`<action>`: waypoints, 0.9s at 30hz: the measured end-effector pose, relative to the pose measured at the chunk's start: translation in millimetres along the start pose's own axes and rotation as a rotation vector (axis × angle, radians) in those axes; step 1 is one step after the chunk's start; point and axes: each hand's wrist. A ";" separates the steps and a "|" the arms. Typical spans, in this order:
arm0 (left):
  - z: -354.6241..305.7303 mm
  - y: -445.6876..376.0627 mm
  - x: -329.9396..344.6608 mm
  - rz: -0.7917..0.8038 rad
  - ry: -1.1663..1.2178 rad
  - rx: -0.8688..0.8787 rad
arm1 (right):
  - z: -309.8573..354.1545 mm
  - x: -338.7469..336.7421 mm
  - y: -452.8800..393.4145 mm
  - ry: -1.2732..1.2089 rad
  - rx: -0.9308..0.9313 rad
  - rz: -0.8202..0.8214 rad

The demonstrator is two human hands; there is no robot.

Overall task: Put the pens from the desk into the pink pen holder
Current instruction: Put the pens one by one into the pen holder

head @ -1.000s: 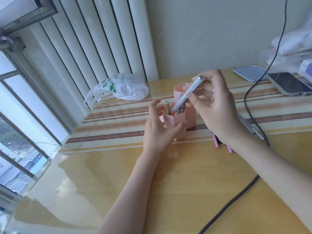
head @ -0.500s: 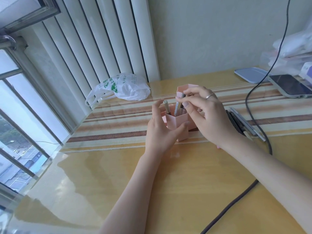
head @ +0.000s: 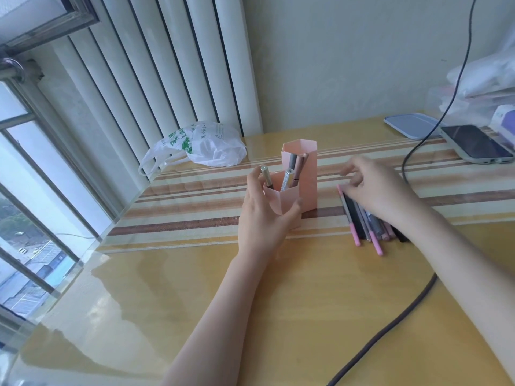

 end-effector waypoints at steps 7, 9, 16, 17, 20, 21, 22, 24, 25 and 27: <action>-1.3 0.4 -1.4 0.015 0.009 0.004 | 12.2 19.3 6.0 0.179 -0.017 0.261; -1.0 0.4 -1.6 0.018 0.007 0.008 | 14.8 19.9 5.9 0.229 -0.012 0.274; -0.6 0.2 -1.2 0.010 0.014 0.017 | 25.5 24.9 6.8 0.381 -0.083 0.266; -0.6 0.4 -0.9 0.010 0.013 0.018 | 29.0 26.7 7.2 0.414 -0.085 0.271; -0.3 0.4 -0.8 0.014 0.010 0.012 | 32.4 27.3 6.6 0.386 -0.069 0.278; 0.2 0.2 -0.8 0.017 0.008 0.009 | 29.8 27.0 5.9 0.335 -0.053 0.268; 0.1 0.2 -1.0 0.019 0.009 0.008 | 27.0 25.2 5.5 0.266 -0.033 0.245; -0.4 -0.1 -0.9 0.020 0.010 0.002 | 20.7 20.5 4.0 0.114 0.002 0.158; -0.4 -0.4 -0.5 0.020 0.012 -0.004 | 18.2 17.8 2.2 0.033 0.009 0.098; -1.7 0.0 0.0 0.018 0.030 -0.016 | 16.0 11.6 -2.1 -0.142 -0.004 -0.054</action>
Point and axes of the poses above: each hand's wrist, its own y-axis away from the middle knuckle, its own x-axis out of the palm, z = x × y, and after that the axes turned 11 degrees about -x, right-handed
